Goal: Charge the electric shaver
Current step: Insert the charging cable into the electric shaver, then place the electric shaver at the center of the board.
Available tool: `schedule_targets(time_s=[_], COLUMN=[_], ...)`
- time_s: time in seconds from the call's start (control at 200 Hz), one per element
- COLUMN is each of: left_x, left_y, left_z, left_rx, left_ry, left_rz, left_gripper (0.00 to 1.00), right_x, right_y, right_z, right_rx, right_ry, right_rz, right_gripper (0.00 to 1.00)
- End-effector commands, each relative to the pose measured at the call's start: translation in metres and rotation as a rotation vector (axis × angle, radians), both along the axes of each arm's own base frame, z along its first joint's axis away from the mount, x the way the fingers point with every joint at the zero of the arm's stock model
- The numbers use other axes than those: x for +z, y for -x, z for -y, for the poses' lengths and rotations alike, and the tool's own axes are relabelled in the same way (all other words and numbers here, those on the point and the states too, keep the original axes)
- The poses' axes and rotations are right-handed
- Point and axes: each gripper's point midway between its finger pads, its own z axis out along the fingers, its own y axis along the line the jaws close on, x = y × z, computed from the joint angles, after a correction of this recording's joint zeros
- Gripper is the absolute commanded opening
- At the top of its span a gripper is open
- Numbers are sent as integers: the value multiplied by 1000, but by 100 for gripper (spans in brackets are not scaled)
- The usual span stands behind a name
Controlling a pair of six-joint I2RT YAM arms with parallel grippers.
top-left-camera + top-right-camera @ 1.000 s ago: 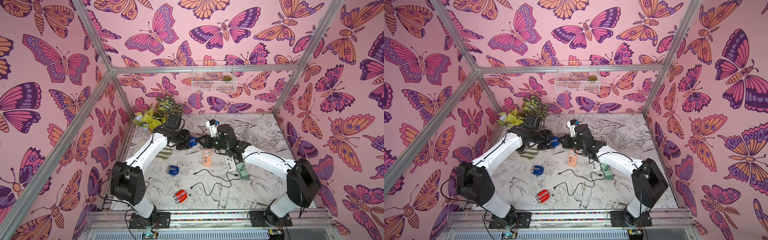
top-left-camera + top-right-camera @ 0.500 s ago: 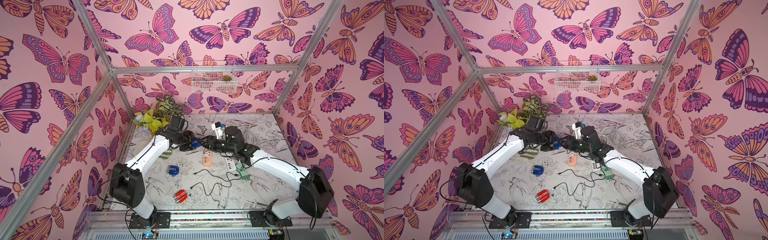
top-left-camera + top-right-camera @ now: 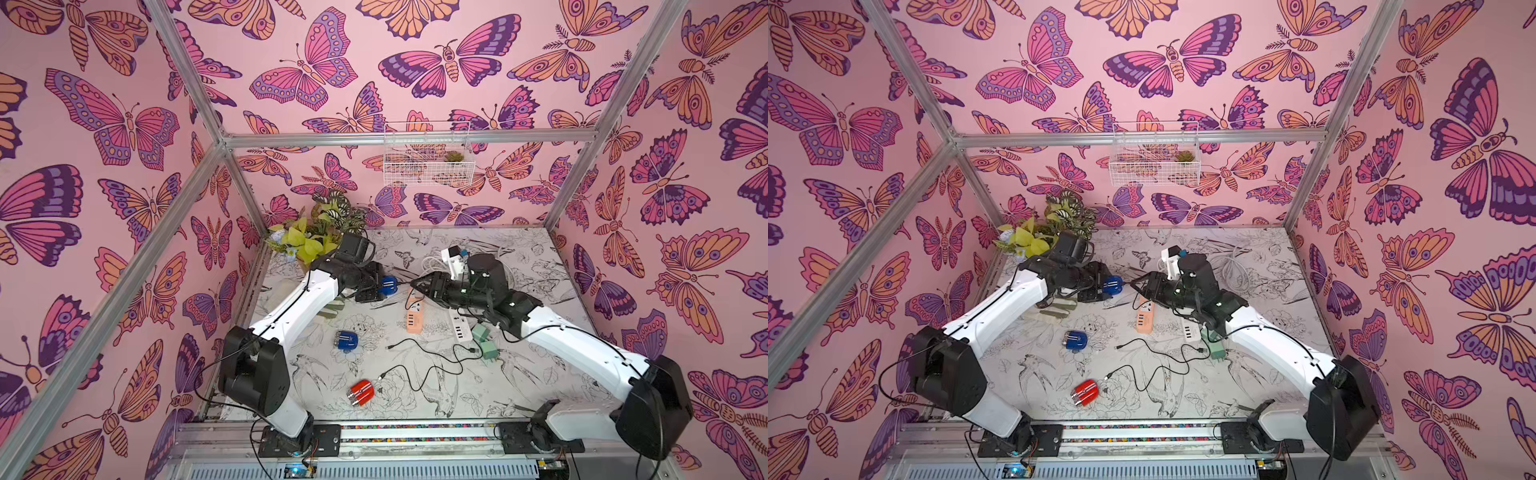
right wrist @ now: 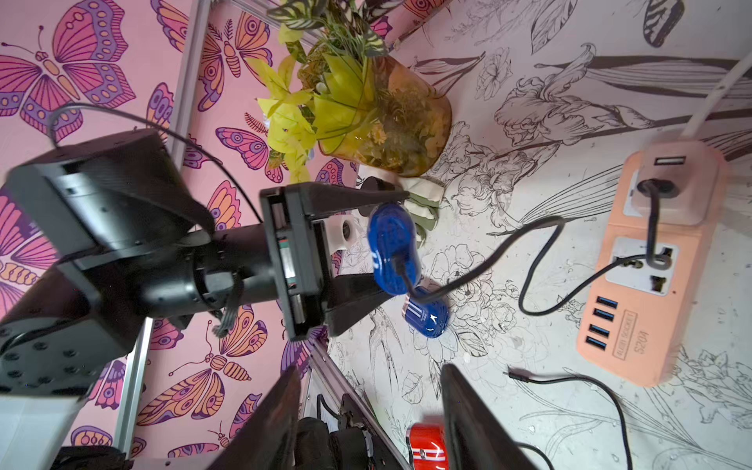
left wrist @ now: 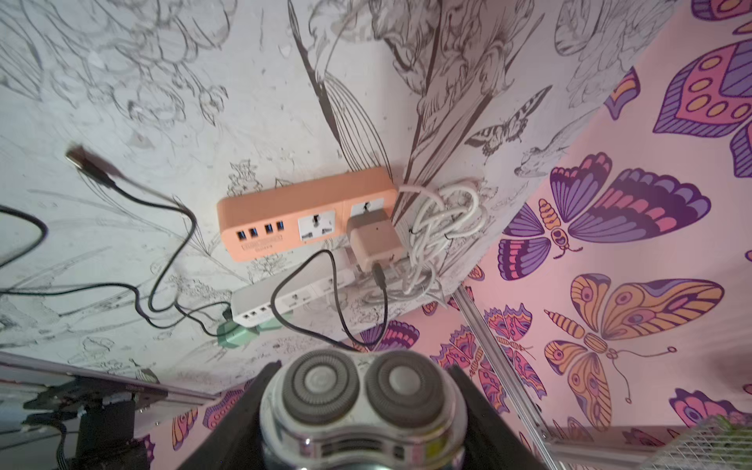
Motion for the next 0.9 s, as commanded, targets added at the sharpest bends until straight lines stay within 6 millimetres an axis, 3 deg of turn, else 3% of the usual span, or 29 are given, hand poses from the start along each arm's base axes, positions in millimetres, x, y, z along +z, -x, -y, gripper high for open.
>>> schedule_targets(time_s=[0.0,0.295,0.546,0.736,0.826,0.896], left_x=[-23,-78,-119,-146,-154,-154], left_y=[4,-8,-26,-24,-19,-14], left_z=[-41,-77,-89,-90,-89,-91], left_rx=[50,115,150,158,152,144], left_ry=[-186,-392,-505,-525,-530,-544], left_rz=[-22,-100,-166,-249,-293,-333], left_gripper=[0,0,0,0,28,39], right_x=[22,21,22,18,14,11], right_y=[0,9,10,12,11,9], right_z=[17,48,67,75,80,81], right_rx=[-35,-67,-87,-103,-117,-124], right_ry=[36,61,47,53,57,62], right_rz=[70,64,56,46,35,29], right_gripper=[55,55,55,55,55,55])
